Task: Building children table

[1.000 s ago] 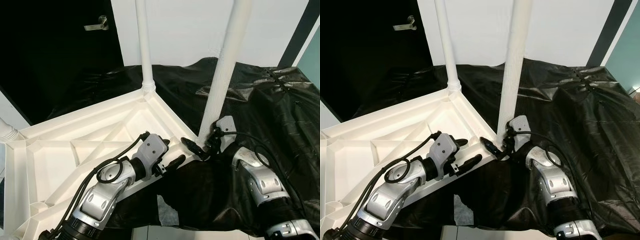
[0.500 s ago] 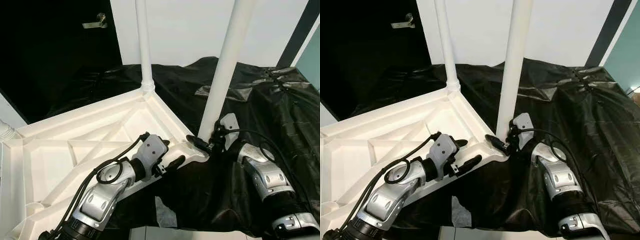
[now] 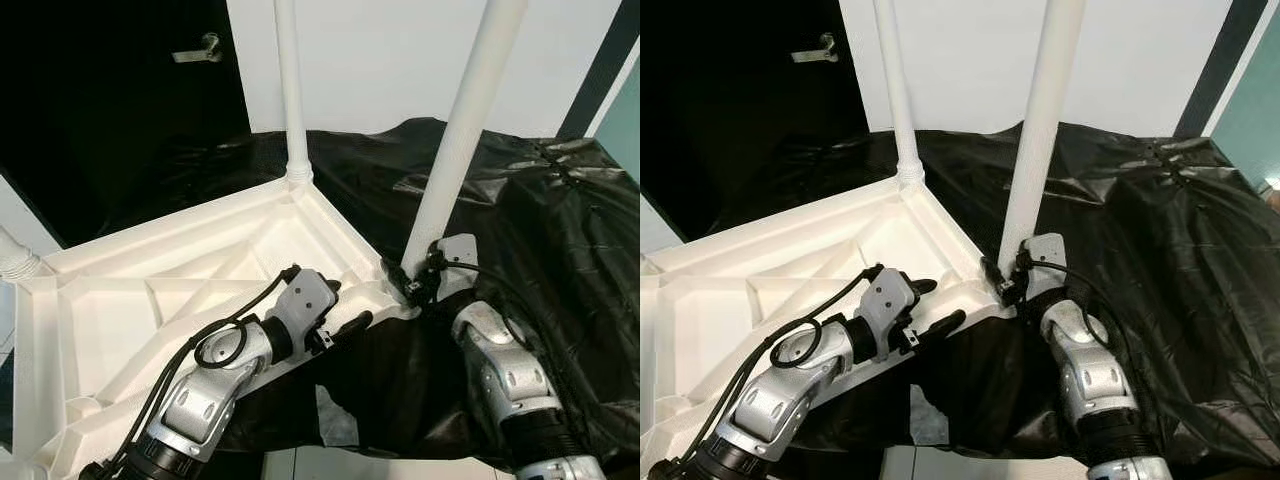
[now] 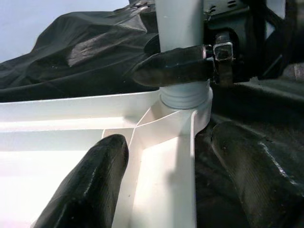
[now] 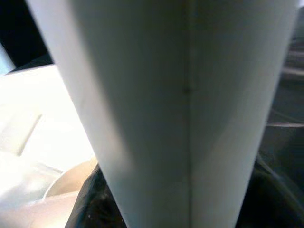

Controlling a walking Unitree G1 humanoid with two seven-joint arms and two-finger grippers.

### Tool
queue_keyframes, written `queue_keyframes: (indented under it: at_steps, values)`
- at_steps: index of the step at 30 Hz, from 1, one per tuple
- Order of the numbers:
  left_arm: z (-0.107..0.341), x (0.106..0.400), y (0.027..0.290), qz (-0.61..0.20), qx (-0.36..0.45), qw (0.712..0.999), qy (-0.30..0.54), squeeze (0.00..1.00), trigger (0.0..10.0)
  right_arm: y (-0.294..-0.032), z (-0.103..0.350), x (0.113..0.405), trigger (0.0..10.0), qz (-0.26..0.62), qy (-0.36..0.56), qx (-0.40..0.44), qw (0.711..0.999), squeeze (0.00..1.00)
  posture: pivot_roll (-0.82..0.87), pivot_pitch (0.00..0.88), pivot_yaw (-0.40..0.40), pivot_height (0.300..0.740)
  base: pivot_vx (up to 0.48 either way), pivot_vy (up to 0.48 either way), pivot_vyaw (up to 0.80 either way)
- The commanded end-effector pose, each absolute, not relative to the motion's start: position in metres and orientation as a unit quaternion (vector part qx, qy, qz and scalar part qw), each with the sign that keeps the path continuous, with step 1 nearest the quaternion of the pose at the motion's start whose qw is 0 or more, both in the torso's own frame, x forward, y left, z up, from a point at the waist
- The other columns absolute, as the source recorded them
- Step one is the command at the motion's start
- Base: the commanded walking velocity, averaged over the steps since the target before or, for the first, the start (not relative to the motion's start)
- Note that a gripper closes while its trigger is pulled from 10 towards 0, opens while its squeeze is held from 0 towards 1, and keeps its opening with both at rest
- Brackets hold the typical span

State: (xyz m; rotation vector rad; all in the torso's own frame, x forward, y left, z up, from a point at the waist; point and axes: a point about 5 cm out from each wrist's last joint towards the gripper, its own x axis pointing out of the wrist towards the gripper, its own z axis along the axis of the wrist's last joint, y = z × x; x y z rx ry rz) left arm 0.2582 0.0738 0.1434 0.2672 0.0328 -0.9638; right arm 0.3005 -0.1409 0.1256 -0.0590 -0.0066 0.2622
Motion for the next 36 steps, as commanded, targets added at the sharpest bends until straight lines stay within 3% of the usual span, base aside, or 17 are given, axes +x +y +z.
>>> queue_keyframes:
  at_steps: [1, 7, 23, 24, 25, 26, 36]
  values:
    - [0.141, 0.256, 0.070, -0.494, 0.126, 0.860, 0.026, 0.00, 10.0, -0.150, 0.108, 0.294, 10.0, 0.075, 0.041, -0.028, 0.996, 0.00, -0.05, 0.000, 0.032, 0.740, 0.000, 0.000, 0.00]
    - [0.142, 0.257, 0.071, -0.497, 0.129, 0.858, 0.026, 0.00, 10.0, -0.137, 0.108, 0.288, 10.0, -0.018, 0.036, -0.014, 0.999, 0.00, -0.05, 0.000, 0.042, 0.740, 0.000, 0.000, 0.00]
    - [0.142, 0.257, 0.071, -0.497, 0.130, 0.858, 0.024, 0.00, 10.0, -0.124, 0.121, 0.288, 10.0, 0.005, 0.002, -0.009, 1.000, 0.00, -0.04, 0.000, 0.028, 0.740, 0.000, 0.000, 0.00]
    - [0.142, 0.257, 0.071, -0.497, 0.130, 0.858, 0.025, 0.00, 10.0, -0.124, 0.122, 0.288, 10.0, 0.006, -0.001, -0.009, 1.000, 0.12, -0.04, 0.000, 0.026, 0.740, 0.000, 0.000, 0.00]
    - [0.142, 0.256, 0.071, -0.496, 0.130, 0.858, 0.025, 0.00, 10.0, -0.125, 0.123, 0.288, 10.0, 0.007, -0.004, -0.009, 1.000, 0.86, -0.04, 0.000, 0.025, 0.740, 0.000, 0.000, 0.00]
    - [0.141, 0.256, 0.071, -0.495, 0.130, 0.859, 0.026, 0.00, 10.0, -0.126, 0.124, 0.287, 10.0, 0.017, -0.011, -0.006, 1.000, 1.00, -0.04, 0.000, 0.025, 0.740, 0.000, 0.000, 0.00]
    - [0.140, 0.255, 0.076, -0.487, 0.130, 0.863, 0.028, 0.00, 10.0, -0.145, 0.125, 0.273, 10.0, 0.129, -0.036, -0.016, 0.991, 1.00, -0.03, 0.000, 0.012, 0.740, 0.000, 0.000, 0.00]
